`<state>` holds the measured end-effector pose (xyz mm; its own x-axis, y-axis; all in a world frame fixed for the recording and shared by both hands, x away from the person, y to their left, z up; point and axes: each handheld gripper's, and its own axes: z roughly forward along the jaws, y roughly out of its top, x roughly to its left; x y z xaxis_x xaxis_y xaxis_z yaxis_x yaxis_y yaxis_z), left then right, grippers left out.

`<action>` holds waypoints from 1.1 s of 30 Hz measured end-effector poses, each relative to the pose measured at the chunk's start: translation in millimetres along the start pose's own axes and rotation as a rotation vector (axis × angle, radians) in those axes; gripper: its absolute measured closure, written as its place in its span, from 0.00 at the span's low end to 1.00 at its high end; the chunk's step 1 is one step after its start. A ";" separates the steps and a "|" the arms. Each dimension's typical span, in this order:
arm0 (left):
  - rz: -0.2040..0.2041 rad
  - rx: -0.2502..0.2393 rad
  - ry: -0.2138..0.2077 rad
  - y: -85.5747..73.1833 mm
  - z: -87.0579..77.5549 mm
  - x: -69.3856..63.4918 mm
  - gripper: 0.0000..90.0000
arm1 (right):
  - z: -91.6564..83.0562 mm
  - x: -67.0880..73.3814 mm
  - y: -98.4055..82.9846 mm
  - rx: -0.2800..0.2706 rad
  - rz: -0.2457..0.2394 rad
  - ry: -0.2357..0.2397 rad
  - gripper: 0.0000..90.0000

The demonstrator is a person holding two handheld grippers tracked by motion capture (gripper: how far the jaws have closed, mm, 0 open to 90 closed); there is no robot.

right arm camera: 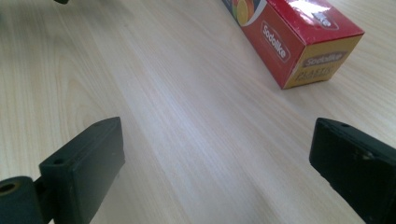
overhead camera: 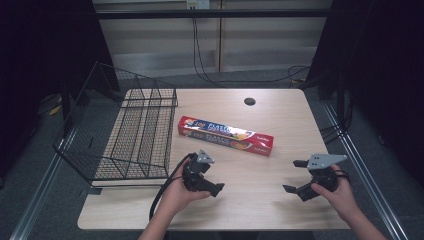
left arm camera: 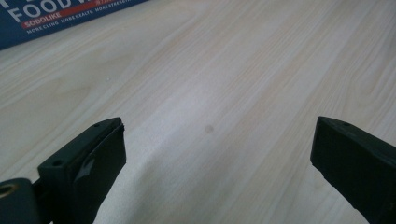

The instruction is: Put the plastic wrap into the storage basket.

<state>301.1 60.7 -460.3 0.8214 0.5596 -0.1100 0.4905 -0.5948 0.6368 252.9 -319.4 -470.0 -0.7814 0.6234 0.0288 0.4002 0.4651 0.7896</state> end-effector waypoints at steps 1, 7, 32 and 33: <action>0.008 -0.003 -0.004 2.9 -0.5 0.2 0.04 | 0.1 -0.6 0.7 -0.002 -0.001 0.000 0.04; 0.032 0.027 -0.031 27.9 -1.7 7.3 0.04 | 0.7 -3.0 0.6 -0.005 -0.006 0.006 0.04; 0.032 0.041 -0.018 99.7 25.5 67.7 0.02 | -4.5 -7.6 -8.1 -0.025 0.021 0.016 0.04; 0.034 0.044 -0.013 102.1 26.9 69.4 0.02 | -5.6 -7.0 -9.4 -0.023 0.017 0.024 0.04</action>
<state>416.0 23.3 -423.5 0.8413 0.5314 -0.0990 0.4743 -0.6381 0.6065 251.9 -331.7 -474.1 -0.7858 0.6159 0.0566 0.4025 0.4398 0.8029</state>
